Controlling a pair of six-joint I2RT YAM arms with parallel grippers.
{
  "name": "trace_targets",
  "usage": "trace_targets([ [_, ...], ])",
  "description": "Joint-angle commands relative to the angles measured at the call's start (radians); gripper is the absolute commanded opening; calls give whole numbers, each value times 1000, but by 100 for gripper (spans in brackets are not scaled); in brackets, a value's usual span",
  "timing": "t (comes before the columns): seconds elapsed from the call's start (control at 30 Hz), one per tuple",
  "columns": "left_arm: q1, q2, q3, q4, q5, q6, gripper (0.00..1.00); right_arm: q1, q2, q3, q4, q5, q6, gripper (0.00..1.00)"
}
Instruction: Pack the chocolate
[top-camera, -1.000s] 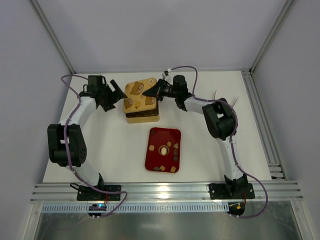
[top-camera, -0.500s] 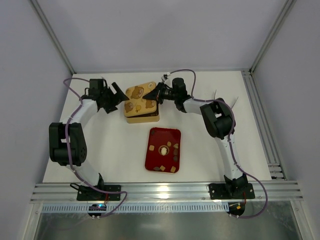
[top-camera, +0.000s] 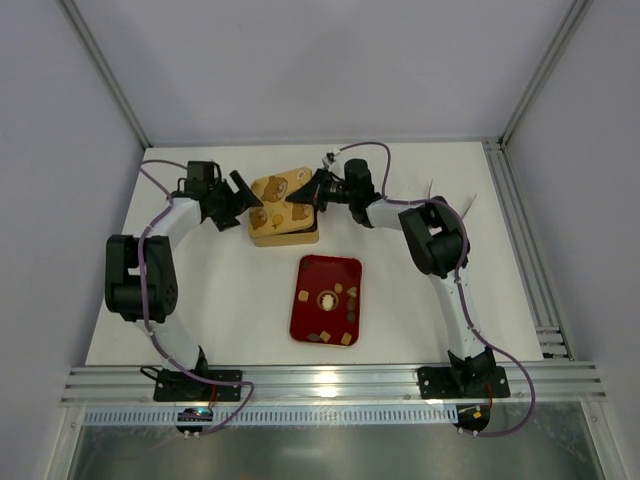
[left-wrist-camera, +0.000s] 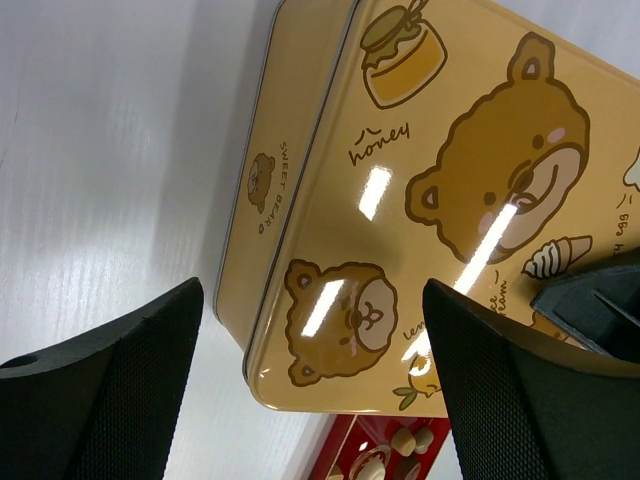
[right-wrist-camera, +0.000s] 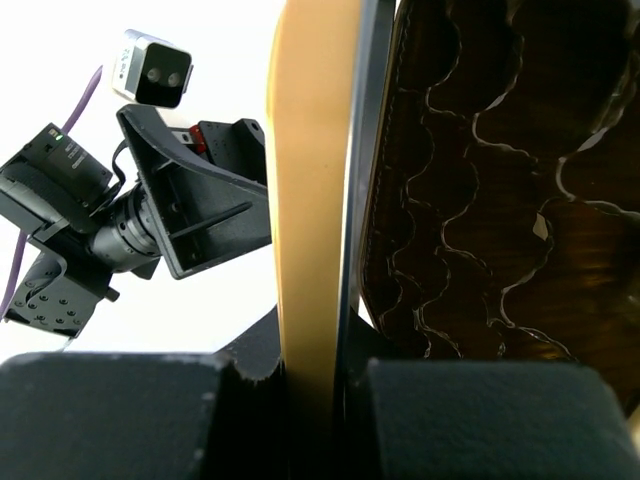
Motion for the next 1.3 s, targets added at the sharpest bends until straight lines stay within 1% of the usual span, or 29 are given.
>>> trace_targets([
  [0.0,-9,13,0,48,16,-10,88,-11,-16,-10,73,-15,17,13],
  [0.1,-16,20,1,49,14,-10,88,-14,-21,-24,87,-13,26,20],
  [0.2,-19,26,3,49,16,-9,88,-18,-21,-36,98,-12,32,24],
  [0.47,-30,42,12,48,14,-12,87,-35,-33,-73,142,-6,67,24],
  [0.67,-35,46,47,28,10,-16,87,-43,-44,-85,133,-1,63,28],
  [0.87,-39,60,111,2,5,-22,86,-48,-62,-77,78,13,29,29],
  [1.27,-50,124,230,-47,2,-30,86,-61,-105,-51,-129,50,-100,29],
])
